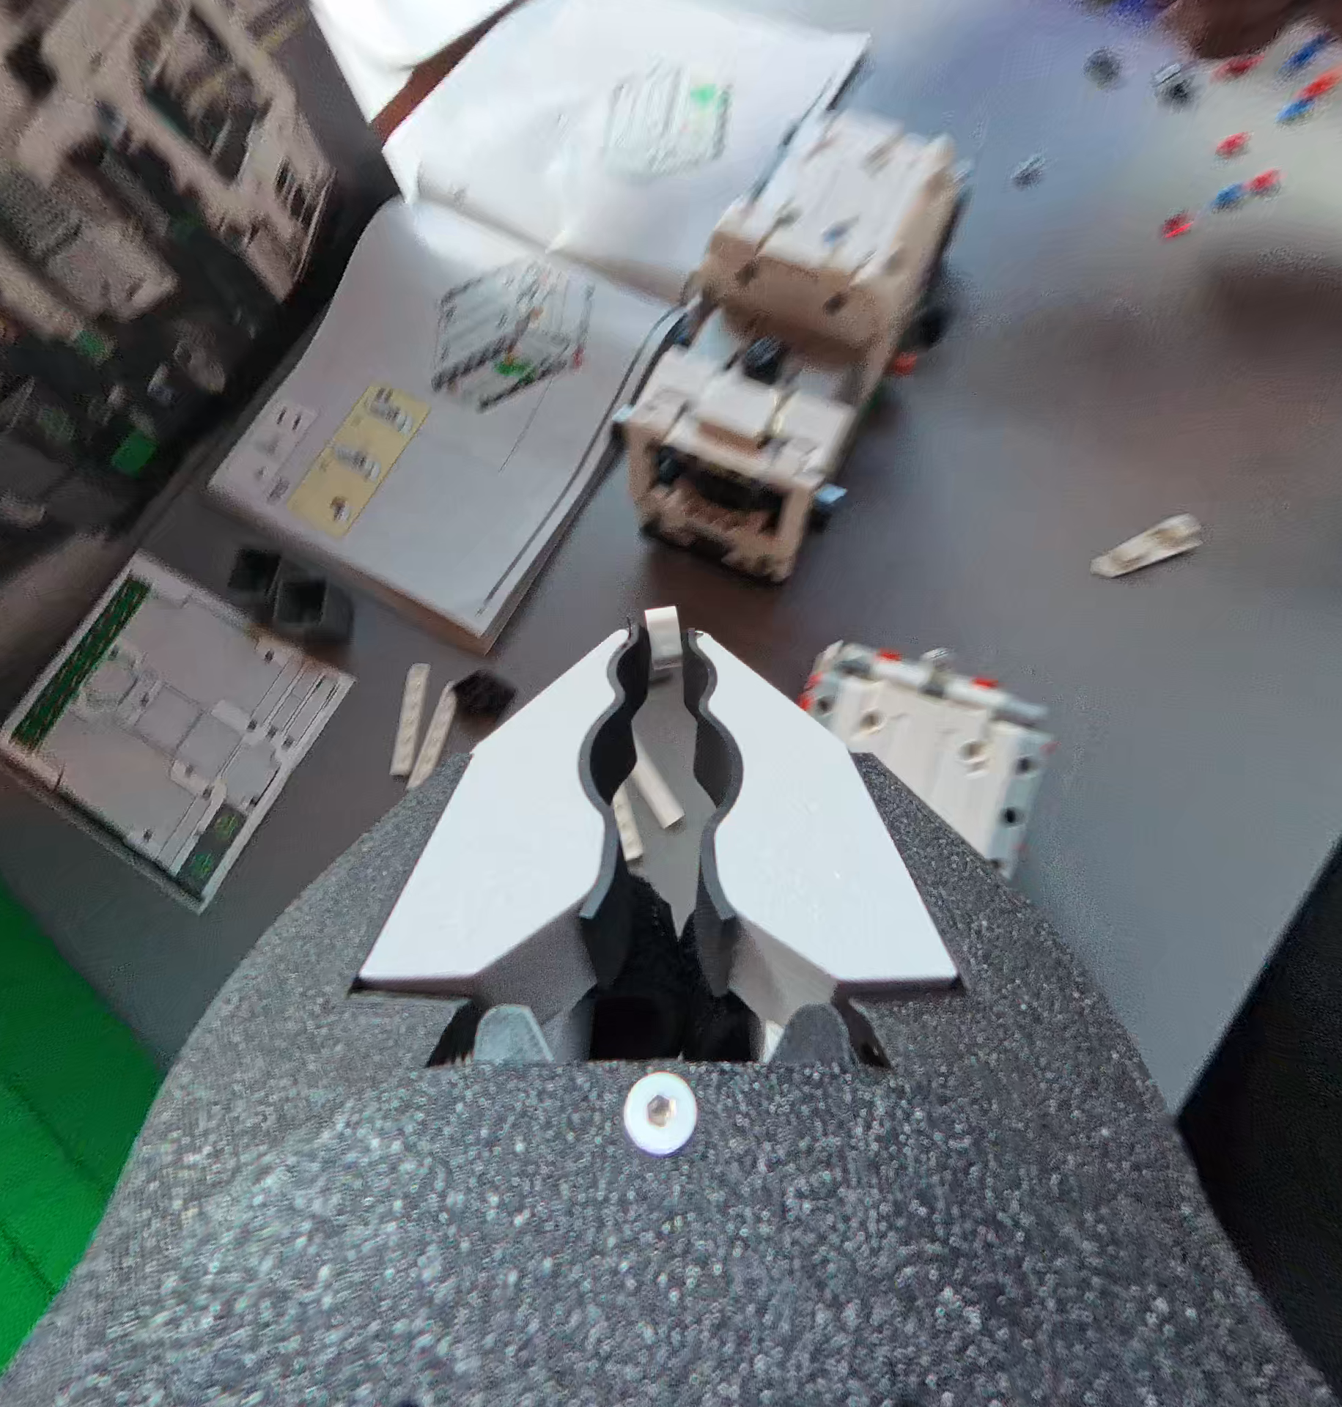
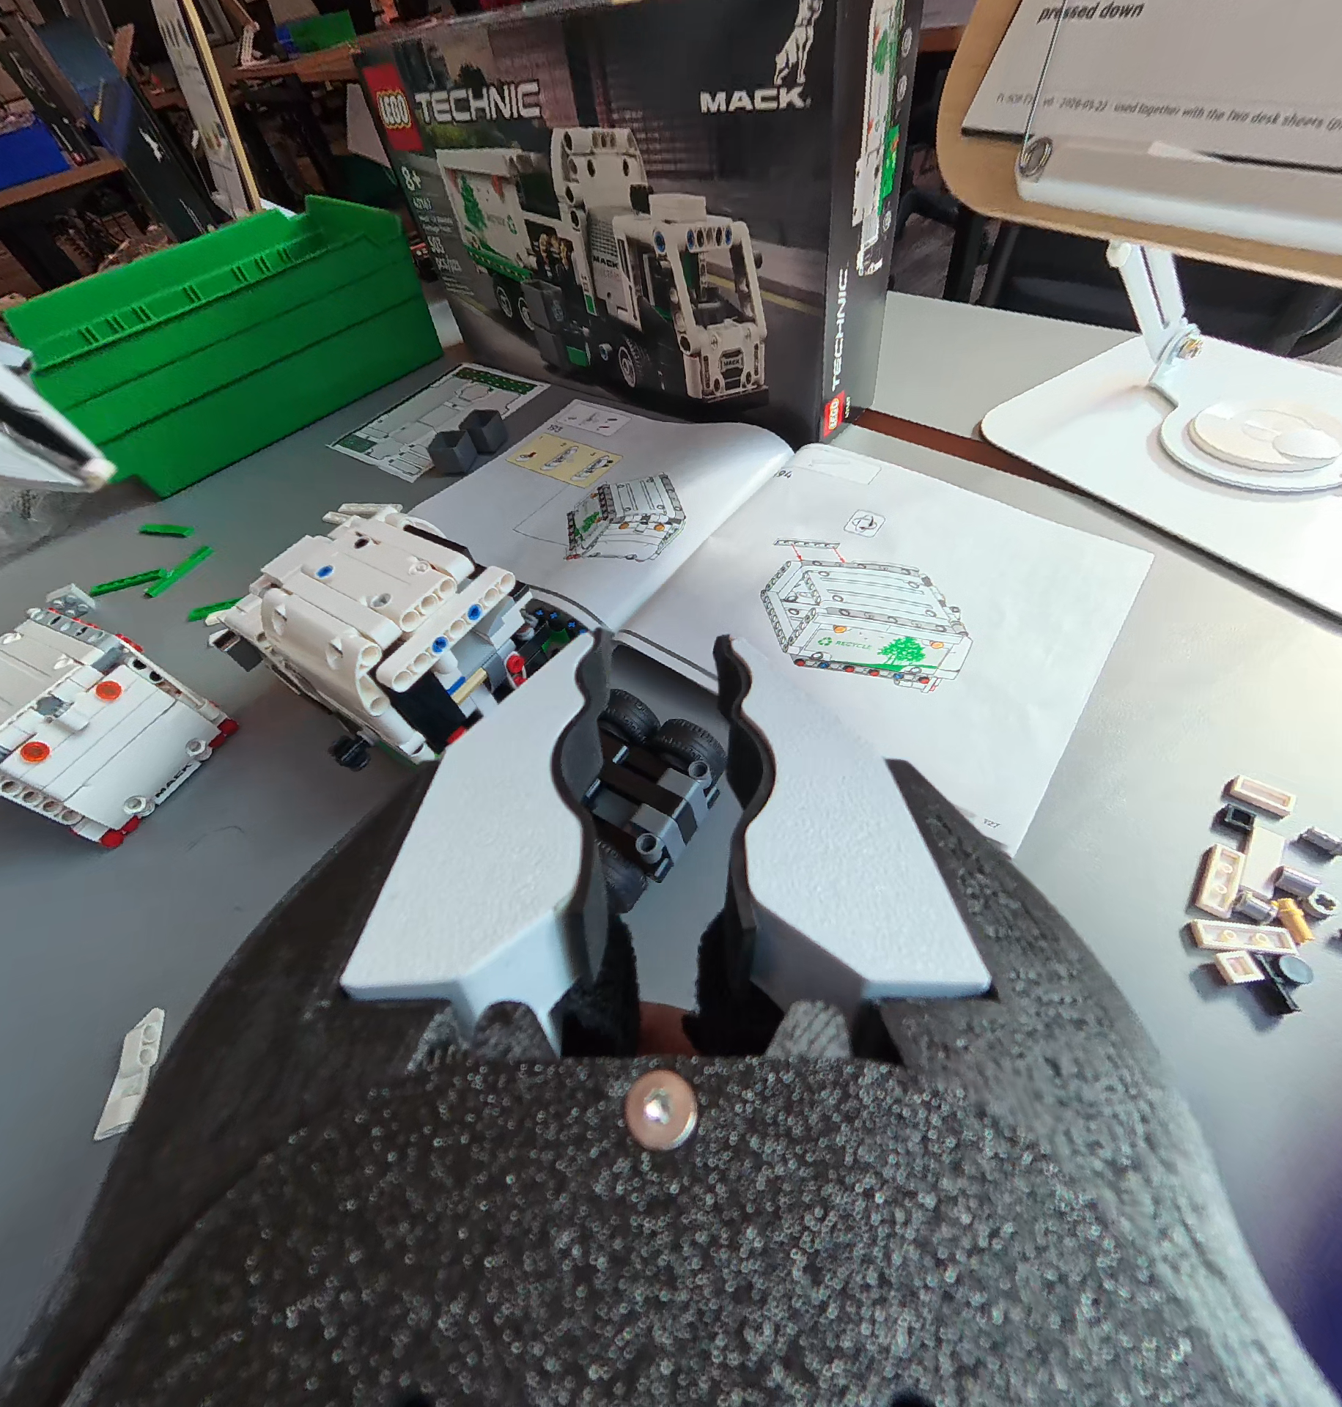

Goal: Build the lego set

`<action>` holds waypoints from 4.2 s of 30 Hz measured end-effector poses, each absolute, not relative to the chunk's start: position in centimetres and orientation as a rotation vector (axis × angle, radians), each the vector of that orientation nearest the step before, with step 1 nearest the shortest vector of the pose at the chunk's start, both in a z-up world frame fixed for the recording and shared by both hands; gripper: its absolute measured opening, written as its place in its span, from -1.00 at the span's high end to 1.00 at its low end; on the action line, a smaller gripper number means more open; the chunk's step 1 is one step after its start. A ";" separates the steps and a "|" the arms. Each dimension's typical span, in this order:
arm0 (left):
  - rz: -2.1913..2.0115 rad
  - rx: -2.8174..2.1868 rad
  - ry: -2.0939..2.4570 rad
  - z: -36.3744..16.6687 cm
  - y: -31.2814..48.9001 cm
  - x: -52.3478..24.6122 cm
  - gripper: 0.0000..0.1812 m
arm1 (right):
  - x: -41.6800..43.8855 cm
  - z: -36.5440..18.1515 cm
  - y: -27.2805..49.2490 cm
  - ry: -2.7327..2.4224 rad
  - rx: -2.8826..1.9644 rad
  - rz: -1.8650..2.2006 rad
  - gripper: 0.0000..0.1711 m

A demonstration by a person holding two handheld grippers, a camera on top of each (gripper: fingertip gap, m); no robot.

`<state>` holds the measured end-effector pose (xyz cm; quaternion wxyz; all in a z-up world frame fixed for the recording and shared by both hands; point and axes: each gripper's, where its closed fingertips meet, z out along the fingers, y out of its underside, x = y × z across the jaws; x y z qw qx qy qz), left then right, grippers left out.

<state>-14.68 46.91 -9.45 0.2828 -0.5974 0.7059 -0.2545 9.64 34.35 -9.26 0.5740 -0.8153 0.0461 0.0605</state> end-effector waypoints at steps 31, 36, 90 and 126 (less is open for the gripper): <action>-0.695 -1.658 2.047 -16.7 27.3 -5.2 0.73 | 11.1 -15.9 18.6 0.400 -2.212 -0.157 0.70; -1.038 -1.477 1.806 -9.4 27.6 -5.6 0.74 | 12.5 -18.0 17.5 0.522 -2.232 -0.183 0.71; -0.973 -1.438 1.650 -6.6 33.9 -10.0 0.79 | 13.9 -19.2 18.0 0.459 -2.277 -0.266 0.81; -0.943 -1.483 1.609 -7.2 35.6 -10.9 0.79 | 0.6 -17.1 22.4 -0.113 -2.246 0.007 0.76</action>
